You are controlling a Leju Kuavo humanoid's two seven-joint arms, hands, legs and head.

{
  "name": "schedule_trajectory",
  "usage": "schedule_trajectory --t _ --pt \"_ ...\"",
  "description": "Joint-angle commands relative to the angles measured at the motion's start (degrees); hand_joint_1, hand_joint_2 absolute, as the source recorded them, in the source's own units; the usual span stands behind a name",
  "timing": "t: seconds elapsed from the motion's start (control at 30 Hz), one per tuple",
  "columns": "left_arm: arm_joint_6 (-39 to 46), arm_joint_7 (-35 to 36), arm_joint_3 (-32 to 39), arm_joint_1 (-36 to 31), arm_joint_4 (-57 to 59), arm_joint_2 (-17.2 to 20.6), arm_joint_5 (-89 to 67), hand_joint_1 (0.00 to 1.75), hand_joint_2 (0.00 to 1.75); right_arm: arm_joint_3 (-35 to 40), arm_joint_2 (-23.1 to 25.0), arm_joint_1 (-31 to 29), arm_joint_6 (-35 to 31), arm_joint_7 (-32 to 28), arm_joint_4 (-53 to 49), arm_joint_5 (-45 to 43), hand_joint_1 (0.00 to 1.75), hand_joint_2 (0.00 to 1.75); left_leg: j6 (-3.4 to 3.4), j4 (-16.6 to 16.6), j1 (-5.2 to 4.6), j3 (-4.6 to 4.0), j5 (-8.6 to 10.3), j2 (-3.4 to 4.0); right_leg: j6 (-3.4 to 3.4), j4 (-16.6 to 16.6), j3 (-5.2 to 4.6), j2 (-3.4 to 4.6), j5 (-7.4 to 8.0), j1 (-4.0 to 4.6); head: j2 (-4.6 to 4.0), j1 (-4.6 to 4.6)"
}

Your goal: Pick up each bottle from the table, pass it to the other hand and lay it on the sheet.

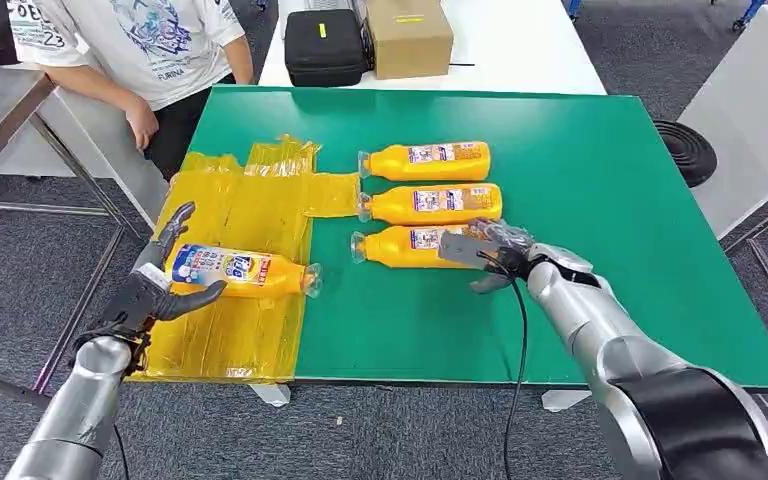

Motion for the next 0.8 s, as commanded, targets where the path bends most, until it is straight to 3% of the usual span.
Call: schedule_trajectory --t 0.03,0.53,0.8 --pt "-0.1 0.4 0.8 -2.8 5.1 -0.8 -0.2 0.0 1.75 1.9 0.7 -1.8 0.8 0.6 4.8 0.2 0.0 1.75 -0.02 0.0 0.02 0.34 -0.12 -0.01 -0.16 0.0 0.37 -0.08 -0.13 0.06 0.0 0.0" --pt "-1.4 0.9 0.6 -4.5 7.2 -0.7 0.7 0.0 1.75 0.7 0.1 -2.7 2.5 -0.9 4.3 -1.1 0.0 1.75 -0.01 0.0 0.03 0.35 -0.12 -0.05 -0.16 0.0 0.39 -0.13 -0.14 0.06 0.0 0.0" --pt "-3.0 0.1 -0.6 -5.3 9.0 0.0 1.3 0.0 1.75 1.4 -1.7 -6.5 9.9 -6.2 3.5 -1.9 0.0 1.75 0.0 0.0 -0.03 0.16 -0.05 -0.01 -0.1 0.0 0.16 -0.06 -0.07 0.0 0.0 0.0"
